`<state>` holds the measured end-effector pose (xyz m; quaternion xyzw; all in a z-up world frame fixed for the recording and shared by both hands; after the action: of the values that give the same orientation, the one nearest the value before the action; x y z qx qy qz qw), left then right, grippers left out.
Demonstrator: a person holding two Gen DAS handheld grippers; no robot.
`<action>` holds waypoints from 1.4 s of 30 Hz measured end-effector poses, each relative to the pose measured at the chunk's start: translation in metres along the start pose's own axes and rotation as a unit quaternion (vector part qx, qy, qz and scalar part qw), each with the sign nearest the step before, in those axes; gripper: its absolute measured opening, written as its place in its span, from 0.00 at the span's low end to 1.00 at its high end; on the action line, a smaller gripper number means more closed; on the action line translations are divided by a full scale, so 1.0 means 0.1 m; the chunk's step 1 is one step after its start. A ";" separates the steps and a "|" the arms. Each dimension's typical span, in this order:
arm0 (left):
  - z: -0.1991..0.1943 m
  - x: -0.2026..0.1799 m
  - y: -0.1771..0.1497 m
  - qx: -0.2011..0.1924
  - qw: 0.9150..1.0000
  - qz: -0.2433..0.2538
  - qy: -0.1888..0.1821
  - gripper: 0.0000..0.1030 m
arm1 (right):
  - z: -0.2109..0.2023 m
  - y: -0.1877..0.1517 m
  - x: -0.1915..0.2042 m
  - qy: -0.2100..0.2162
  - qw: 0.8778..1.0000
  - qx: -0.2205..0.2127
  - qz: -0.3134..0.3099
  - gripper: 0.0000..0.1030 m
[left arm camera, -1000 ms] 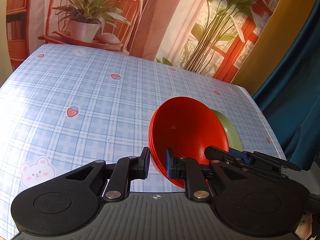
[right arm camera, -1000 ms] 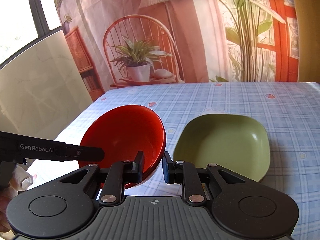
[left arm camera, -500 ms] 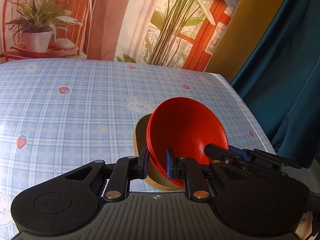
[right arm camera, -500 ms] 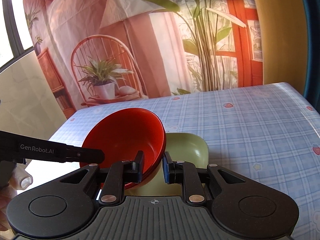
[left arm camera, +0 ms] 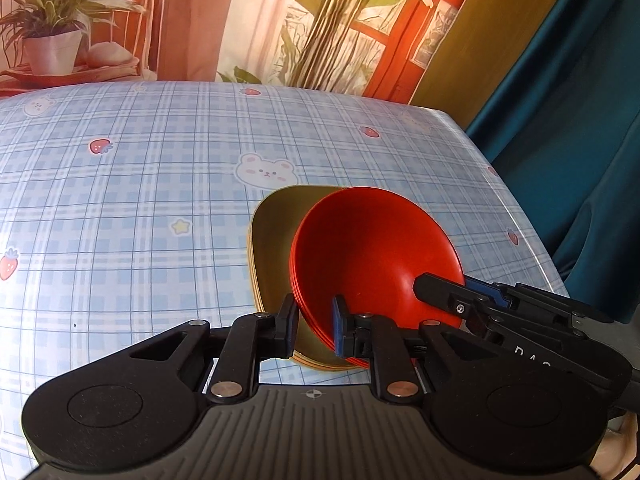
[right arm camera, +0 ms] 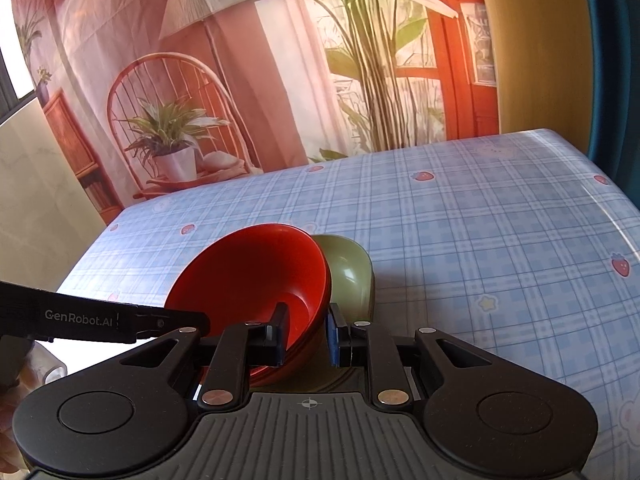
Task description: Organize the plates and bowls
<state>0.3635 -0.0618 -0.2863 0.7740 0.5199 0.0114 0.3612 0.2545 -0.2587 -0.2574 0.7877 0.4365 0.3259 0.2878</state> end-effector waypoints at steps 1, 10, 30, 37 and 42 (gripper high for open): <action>0.01 0.00 0.01 -0.001 1.000 0.000 0.001 0.17 | 0.00 0.00 0.00 0.000 1.000 0.000 0.000 0.19; -0.05 -0.04 0.04 -0.010 1.000 0.024 0.016 0.25 | -0.06 0.04 -0.03 -0.013 1.000 -0.010 -0.003 0.23; -1.25 -0.25 -0.04 -0.142 0.980 0.060 0.122 1.00 | -0.90 0.18 0.14 -0.026 0.995 -0.089 -0.039 0.89; -1.76 -0.38 -0.25 -0.171 0.969 0.070 0.162 1.00 | -1.36 0.15 0.30 -0.032 0.991 -0.114 -0.055 1.00; -2.08 -0.46 -0.39 -0.191 0.958 0.073 0.203 1.00 | -1.67 0.11 0.44 -0.034 0.989 -0.130 -0.063 1.00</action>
<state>0.2295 0.0224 -0.1388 0.7081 0.5124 0.2934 0.3873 0.1499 -0.1972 -0.1343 0.7251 0.4290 0.3338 0.4228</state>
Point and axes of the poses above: each gripper's, at about its wrist camera, not at the fingertips, and z roughly the way its jaws point, x to its left, y to its top, the point moved 7 cm from there along z, roughly the way its jaws point, and after that the axes turned 5 degrees about -y, right-handed, at the moved point
